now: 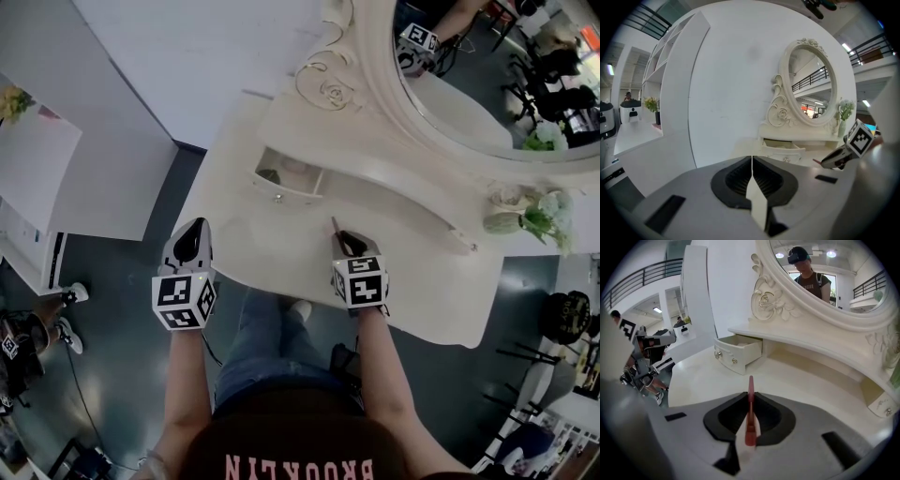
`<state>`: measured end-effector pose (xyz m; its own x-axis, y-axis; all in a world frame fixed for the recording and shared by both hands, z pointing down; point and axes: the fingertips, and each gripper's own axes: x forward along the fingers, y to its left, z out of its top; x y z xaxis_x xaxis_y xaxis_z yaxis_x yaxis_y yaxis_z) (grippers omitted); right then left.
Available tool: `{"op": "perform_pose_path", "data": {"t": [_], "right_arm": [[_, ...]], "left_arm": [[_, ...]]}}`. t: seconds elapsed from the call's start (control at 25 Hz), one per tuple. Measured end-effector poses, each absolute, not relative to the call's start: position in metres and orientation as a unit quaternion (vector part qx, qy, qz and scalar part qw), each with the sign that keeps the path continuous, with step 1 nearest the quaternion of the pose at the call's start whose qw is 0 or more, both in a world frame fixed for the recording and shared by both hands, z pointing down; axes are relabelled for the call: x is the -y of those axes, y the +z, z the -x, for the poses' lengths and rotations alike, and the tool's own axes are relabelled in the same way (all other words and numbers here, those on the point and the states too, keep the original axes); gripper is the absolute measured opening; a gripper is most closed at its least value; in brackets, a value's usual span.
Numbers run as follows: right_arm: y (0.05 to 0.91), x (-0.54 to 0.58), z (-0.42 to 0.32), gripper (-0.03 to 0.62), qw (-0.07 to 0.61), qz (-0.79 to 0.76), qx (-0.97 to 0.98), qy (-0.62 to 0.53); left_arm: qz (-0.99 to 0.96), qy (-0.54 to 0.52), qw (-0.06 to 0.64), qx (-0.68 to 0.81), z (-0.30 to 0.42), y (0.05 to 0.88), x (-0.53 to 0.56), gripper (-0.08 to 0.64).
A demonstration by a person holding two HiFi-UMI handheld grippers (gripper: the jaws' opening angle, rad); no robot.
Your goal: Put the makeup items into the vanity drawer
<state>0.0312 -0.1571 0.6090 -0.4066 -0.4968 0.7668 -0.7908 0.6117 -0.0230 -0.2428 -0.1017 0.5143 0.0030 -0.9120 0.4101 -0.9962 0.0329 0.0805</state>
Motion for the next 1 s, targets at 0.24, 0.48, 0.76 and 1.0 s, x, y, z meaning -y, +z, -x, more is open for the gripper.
{"op": "perform_pose_path", "data": {"t": [0.24,0.48,0.76,1.0], "right_arm": [[0.579,0.167,-0.033,0.034,0.348,-0.415,0.821,0.181],[0.547,0.180,-0.028,0.034,0.318,-0.433,0.828,0.162],[0.515,0.188,-0.020,0.034,0.288,-0.443,0.839,0.134],[0.500,0.195,-0.012,0.034,0.272,-0.444,0.846,0.117]], "left_arm": [[-0.697,0.106,0.153,0.693,0.240,0.489,0.111,0.006],[-0.703,0.090,0.125,0.694,0.245,0.459,0.120,0.006],[-0.708,0.073,0.100,0.696,0.250,0.435,0.127,0.006],[-0.706,0.062,0.086,0.700,0.258,0.421,0.131,0.006]]}}
